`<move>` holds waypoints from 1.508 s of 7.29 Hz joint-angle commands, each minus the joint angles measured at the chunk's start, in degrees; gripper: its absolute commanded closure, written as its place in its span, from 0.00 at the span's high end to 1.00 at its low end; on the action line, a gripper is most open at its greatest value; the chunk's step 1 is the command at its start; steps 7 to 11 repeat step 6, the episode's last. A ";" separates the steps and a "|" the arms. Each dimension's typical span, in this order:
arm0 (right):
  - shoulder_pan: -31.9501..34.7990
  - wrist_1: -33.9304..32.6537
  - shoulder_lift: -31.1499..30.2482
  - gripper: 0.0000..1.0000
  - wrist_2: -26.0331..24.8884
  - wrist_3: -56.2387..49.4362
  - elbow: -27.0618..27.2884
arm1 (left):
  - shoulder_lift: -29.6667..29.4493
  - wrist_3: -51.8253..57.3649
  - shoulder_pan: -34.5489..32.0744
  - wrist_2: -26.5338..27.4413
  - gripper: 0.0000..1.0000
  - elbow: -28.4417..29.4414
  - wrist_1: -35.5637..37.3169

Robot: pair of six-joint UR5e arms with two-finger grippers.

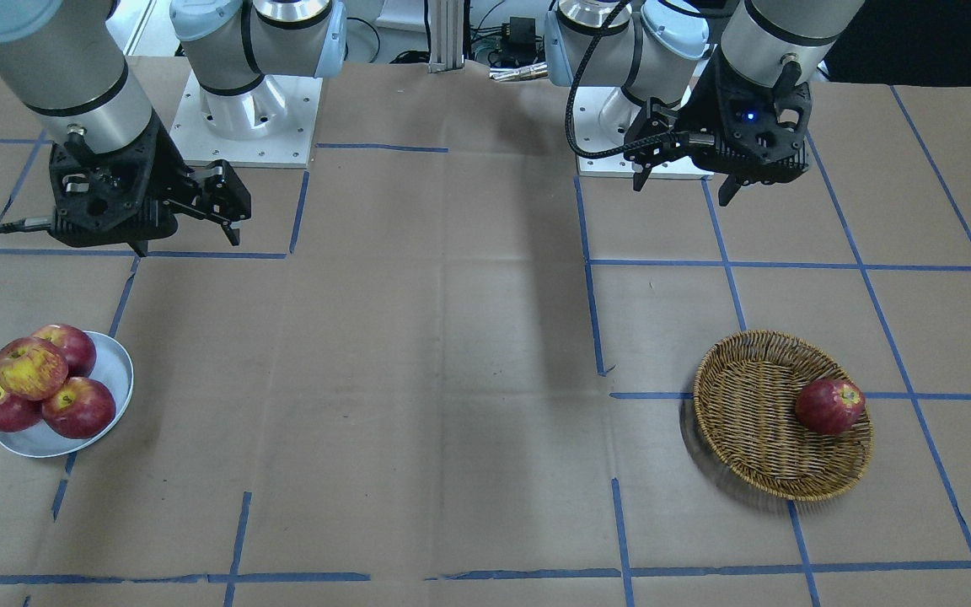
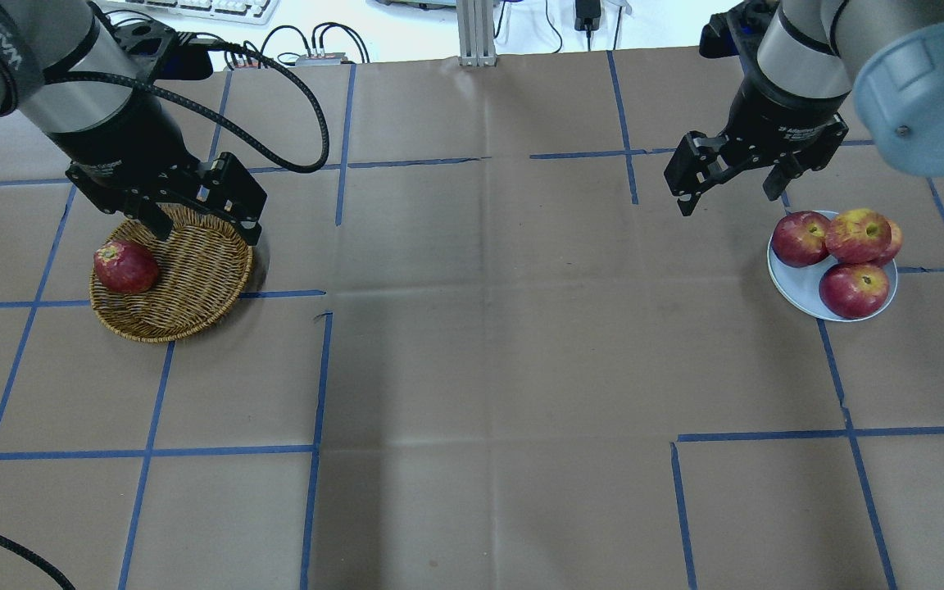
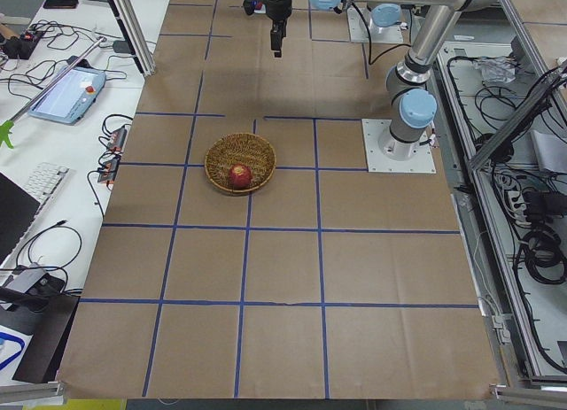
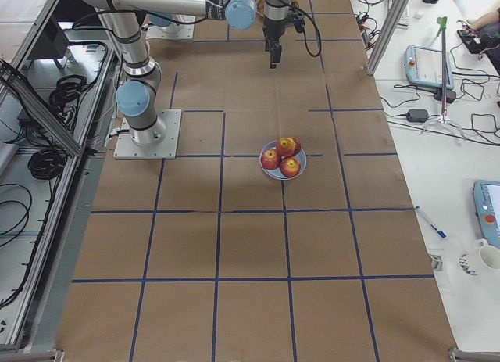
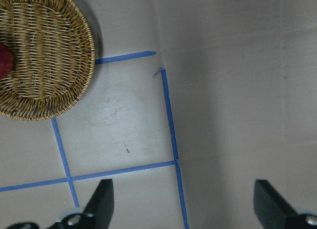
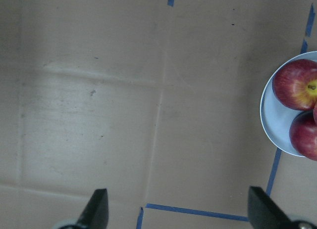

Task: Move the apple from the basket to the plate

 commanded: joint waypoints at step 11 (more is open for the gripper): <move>0.39 -0.02 -0.99 1.00 0.00 -0.26 0.34 | 0.50 0.00 0.01 0.00 0.99 -0.13 -0.07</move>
